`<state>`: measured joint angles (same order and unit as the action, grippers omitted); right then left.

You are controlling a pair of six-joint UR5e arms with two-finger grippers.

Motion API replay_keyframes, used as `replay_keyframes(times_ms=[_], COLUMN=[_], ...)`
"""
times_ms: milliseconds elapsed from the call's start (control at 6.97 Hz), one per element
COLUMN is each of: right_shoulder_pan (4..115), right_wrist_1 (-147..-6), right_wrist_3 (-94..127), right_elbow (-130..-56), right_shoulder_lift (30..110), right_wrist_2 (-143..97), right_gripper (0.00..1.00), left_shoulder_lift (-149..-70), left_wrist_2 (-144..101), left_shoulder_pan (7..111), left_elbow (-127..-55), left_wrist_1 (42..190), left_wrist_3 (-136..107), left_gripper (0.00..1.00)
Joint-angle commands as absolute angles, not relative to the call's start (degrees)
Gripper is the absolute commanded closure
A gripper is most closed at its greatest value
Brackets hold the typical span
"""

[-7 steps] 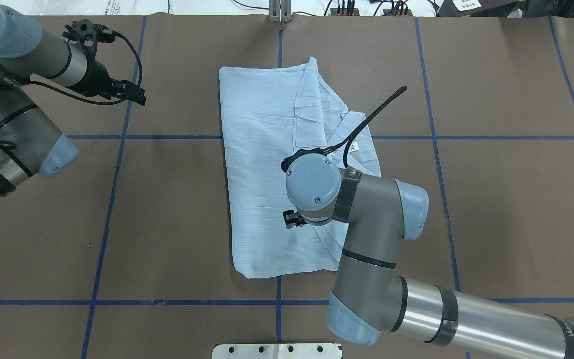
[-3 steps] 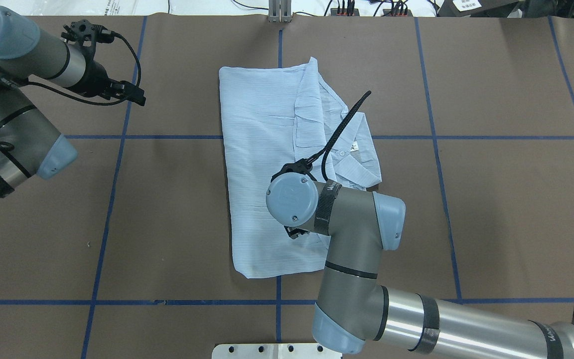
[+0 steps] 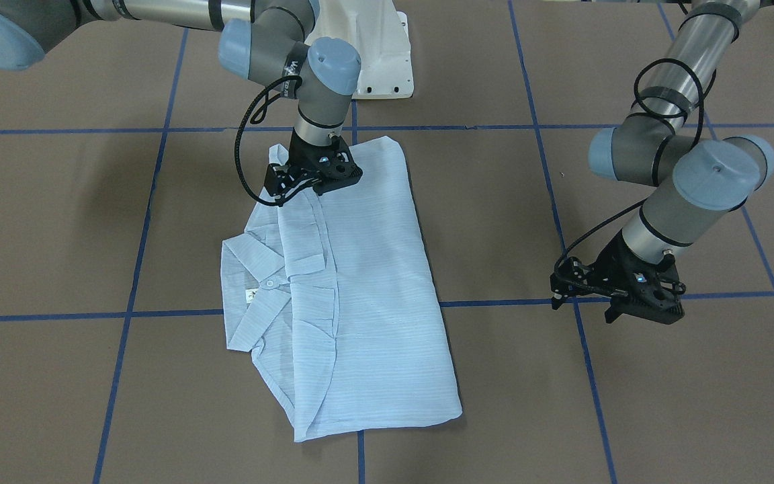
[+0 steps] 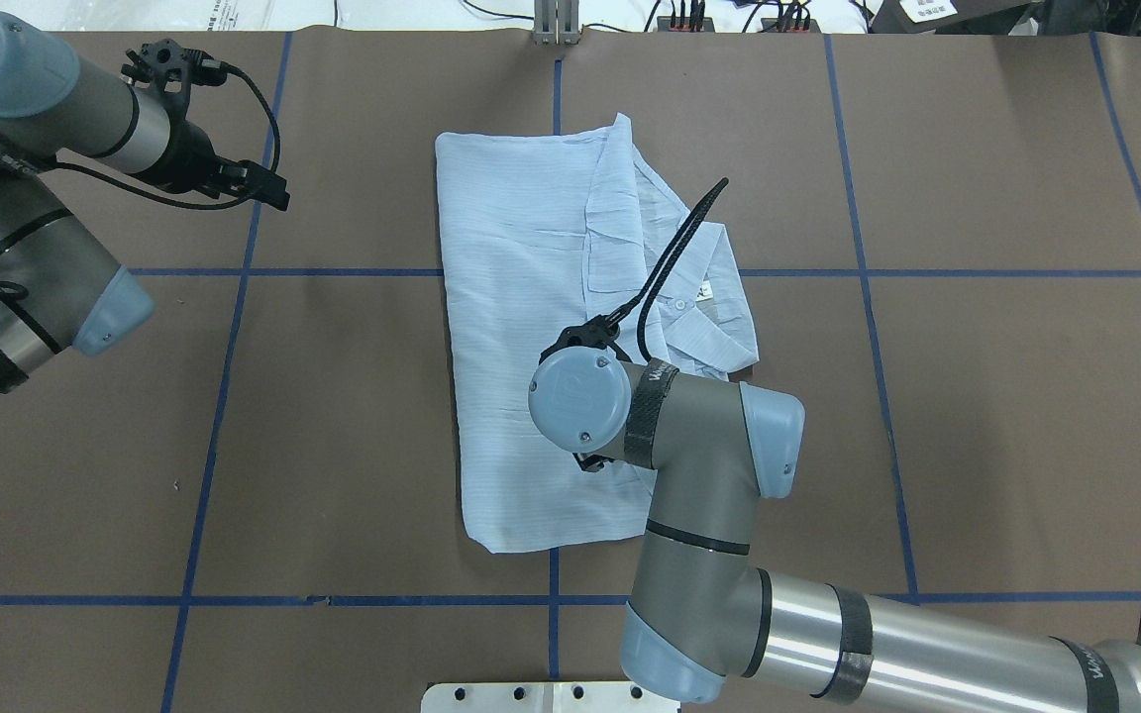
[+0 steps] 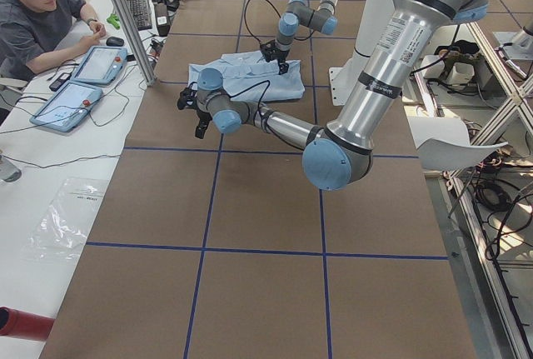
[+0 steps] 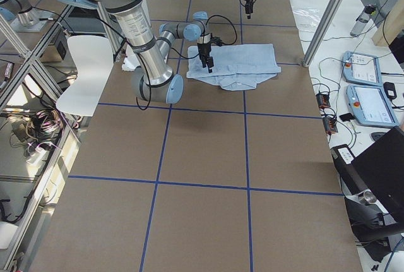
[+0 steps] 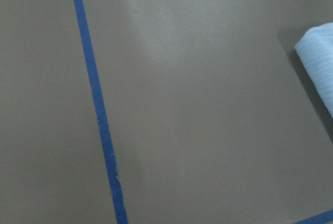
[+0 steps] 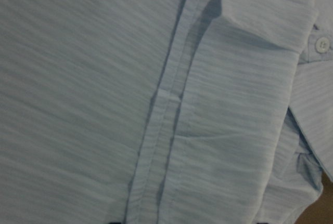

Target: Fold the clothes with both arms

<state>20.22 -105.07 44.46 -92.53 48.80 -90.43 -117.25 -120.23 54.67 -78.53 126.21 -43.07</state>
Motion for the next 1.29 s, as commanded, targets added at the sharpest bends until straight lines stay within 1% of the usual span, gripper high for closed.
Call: replay_keyframes(times_ms=[0, 143, 287, 430, 574, 860, 1004, 1147], right_shoulder_pan=[20.21, 20.21, 20.39, 21.09, 21.88, 22.85, 23.63, 23.82], right_wrist_1=[-105.21, -105.29, -106.08, -106.61, -108.61, -109.42, -109.42, -108.9], right_wrist_3=[43.07, 42.89, 40.98, 40.0, 38.42, 37.27, 37.27, 37.35], right_elbow=[-92.64, -92.98, -93.42, -94.65, -97.96, -103.95, -104.58, -104.68], right_shoulder_lift=[49.13, 48.96, 48.87, 49.39, 51.13, 57.36, 59.05, 61.93], right_wrist_2=[-90.35, -90.44, -90.44, -90.44, -90.44, -90.44, -90.44, -90.18], right_gripper=[0.55, 0.71, 0.75, 0.75, 0.73, 0.69, 0.66, 0.43], left_shoulder_lift=[-117.25, -117.25, -117.25, -117.25, -117.25, -117.25, -117.25, -117.25], left_wrist_2=[-120.23, -120.15, -120.15, -120.06, -120.06, -119.88, -119.88, -119.88], left_shoulder_pan=[54.58, 54.49, 54.49, 54.49, 54.32, 53.79, 53.7, 53.7], left_elbow=[-78.4, -78.31, -78.4, -78.4, -78.4, -78.31, -78.31, -78.31], left_wrist_1=[126.21, 126.21, 126.21, 126.21, 126.21, 126.21, 126.21, 126.21], left_wrist_3=[-43.07, -43.07, -43.07, -43.07, -43.07, -43.07, -43.15, -43.15], left_gripper=[0.0, 0.0, 0.0, 0.0, 0.0, 0.0, 0.0, 0.0])
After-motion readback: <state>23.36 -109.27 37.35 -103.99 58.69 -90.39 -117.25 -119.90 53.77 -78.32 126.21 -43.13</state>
